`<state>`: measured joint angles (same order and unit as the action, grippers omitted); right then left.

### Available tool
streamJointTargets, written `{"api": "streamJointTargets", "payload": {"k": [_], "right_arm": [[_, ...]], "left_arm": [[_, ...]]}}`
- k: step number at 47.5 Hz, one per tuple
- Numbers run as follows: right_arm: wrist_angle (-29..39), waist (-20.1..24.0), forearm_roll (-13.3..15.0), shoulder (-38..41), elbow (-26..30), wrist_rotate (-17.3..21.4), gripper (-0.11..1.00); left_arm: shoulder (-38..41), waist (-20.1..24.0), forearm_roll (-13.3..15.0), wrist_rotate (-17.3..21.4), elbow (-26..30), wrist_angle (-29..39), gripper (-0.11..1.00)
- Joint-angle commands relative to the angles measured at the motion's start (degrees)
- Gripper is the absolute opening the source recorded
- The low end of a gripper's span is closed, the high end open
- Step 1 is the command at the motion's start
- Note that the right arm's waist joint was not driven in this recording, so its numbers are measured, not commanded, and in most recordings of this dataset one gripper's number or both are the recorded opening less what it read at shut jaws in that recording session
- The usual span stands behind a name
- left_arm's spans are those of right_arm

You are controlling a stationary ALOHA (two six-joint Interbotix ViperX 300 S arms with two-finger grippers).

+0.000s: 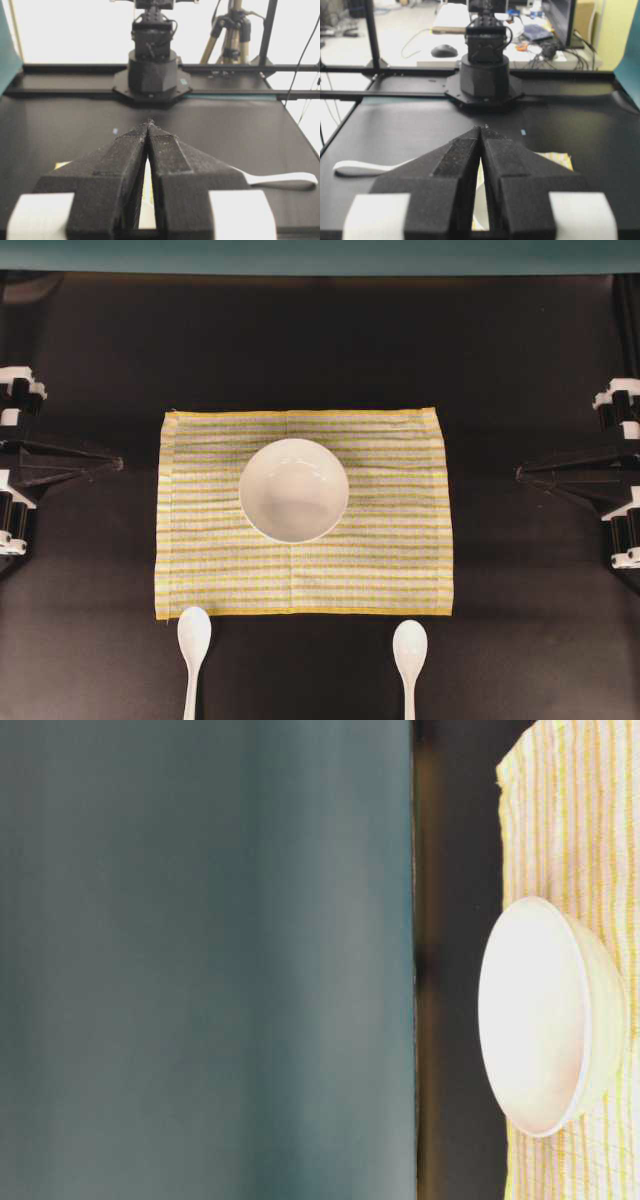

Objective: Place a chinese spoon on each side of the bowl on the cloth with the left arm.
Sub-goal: 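Move the left gripper from rest toward the right white spoon, then lower the left gripper over the right spoon's bowl end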

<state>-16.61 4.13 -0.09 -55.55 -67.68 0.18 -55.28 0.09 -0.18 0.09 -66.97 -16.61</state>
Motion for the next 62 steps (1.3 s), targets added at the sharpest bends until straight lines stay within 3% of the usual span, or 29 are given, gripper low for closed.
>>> {"api": "streamJointTargets", "payload": {"k": [1, 9, 24, 31, 41, 53, 62], "right_arm": [[-0.5, 0.0, -0.1, 0.4, 0.7, -0.3, 0.03], [0.2, 0.0, -0.1, 0.3, 0.4, 0.0, -0.01], [2.2, 0.0, -0.1, 0.2, 0.4, 0.2, -0.01], [2.5, 0.1, -0.1, 0.1, 0.4, 0.2, -0.01], [2.6, 0.0, -0.2, 0.1, 0.4, 0.2, -0.01], [2.8, 0.0, -0.2, -0.6, 0.3, 0.1, -0.01], [2.8, 0.0, -0.2, -1.3, 0.3, 0.0, -0.01]], "left_arm": [[1.6, -2.7, -2.3, -2.7, 0.6, 0.4, 0.05], [4.1, -3.1, -2.3, -9.6, 1.0, 2.0, 0.0], [14.2, -4.0, -2.3, -33.7, 4.9, 1.8, 0.0], [22.0, -5.2, -2.3, -41.7, 8.7, 1.8, 0.0], [35.7, -7.9, -2.3, -42.7, 17.7, 3.3, 0.0], [49.0, -8.3, -2.3, -43.3, 30.9, 11.8, 0.0], [58.4, -9.4, -2.3, -42.7, 39.1, 12.7, 0.0]]}}
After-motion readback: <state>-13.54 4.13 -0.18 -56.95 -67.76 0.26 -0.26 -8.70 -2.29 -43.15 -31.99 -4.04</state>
